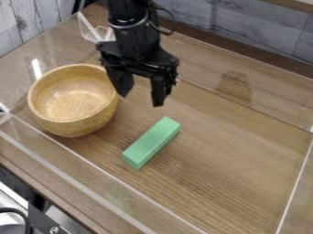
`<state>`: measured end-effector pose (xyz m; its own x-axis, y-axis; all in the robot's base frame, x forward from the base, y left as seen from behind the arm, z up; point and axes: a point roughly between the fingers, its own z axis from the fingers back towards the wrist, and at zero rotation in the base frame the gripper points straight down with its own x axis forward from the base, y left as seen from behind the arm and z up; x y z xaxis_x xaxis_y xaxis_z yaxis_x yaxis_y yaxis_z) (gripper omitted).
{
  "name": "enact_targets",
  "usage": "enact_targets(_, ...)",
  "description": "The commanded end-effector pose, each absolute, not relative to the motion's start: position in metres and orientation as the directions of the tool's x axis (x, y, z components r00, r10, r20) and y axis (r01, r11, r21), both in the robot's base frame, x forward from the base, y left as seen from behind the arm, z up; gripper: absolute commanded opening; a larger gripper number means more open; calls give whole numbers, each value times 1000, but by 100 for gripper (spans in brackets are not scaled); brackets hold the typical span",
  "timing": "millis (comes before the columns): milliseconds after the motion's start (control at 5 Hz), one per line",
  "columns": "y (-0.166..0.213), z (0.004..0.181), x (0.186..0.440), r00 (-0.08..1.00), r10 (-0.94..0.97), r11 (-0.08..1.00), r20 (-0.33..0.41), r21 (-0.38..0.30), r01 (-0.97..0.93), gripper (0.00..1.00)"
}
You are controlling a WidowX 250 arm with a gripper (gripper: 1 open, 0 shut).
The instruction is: Put green object into wooden bowl
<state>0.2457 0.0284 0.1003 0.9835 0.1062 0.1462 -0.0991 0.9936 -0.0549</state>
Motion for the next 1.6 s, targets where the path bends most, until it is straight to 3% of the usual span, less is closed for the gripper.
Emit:
enact_targets(0, 33, 101, 243, 983, 60, 998, 172, -37, -54, 100)
enact_targets(200, 34, 85, 233, 988, 28, 999, 153, -24, -24, 100)
enact_targets(800, 6, 40, 245, 992, 30, 999, 119, 10, -32, 100)
enact_targets(1200, 3, 31, 261, 994, 31, 999, 109, 16, -33, 100)
enact_targets(1400, -1, 28, 271, 994, 17, 1000, 104, 13, -18, 0)
